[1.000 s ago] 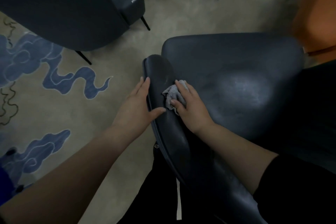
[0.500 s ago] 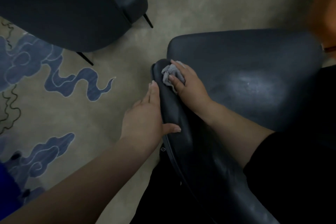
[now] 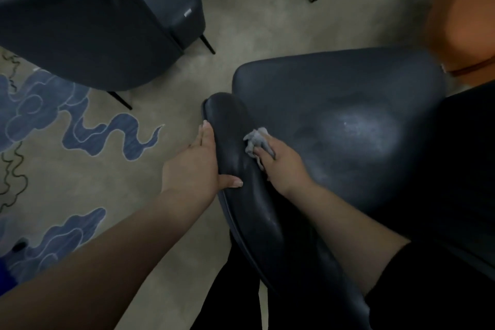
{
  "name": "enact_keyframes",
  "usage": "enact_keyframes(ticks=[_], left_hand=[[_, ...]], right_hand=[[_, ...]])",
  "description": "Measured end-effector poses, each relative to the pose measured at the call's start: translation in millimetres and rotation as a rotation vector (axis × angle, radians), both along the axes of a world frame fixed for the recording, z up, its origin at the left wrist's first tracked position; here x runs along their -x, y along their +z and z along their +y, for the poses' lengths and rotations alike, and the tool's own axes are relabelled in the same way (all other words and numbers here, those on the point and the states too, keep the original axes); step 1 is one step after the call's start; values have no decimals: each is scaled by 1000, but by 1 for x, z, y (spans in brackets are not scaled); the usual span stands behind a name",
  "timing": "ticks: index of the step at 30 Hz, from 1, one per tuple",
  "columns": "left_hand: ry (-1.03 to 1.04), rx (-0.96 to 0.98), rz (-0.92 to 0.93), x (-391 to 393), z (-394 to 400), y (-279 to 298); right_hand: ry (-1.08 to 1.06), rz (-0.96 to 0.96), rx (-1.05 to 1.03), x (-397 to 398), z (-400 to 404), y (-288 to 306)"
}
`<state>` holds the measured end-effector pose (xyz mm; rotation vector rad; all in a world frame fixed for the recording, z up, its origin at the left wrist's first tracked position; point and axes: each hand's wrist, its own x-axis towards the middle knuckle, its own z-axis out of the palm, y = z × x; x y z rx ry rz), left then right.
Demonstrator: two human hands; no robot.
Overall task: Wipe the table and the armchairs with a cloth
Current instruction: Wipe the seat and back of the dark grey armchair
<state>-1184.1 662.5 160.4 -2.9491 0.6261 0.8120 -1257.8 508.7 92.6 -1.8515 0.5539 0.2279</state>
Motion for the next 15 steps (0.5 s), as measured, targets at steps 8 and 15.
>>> enact_keyframes(ticks=[8, 15], left_hand=[[32, -90, -35, 6, -8, 9], [-3, -99, -112, 26, -12, 23]], right_hand=[[184, 163, 53, 73, -23, 32], [-123, 150, 29, 114, -65, 70]])
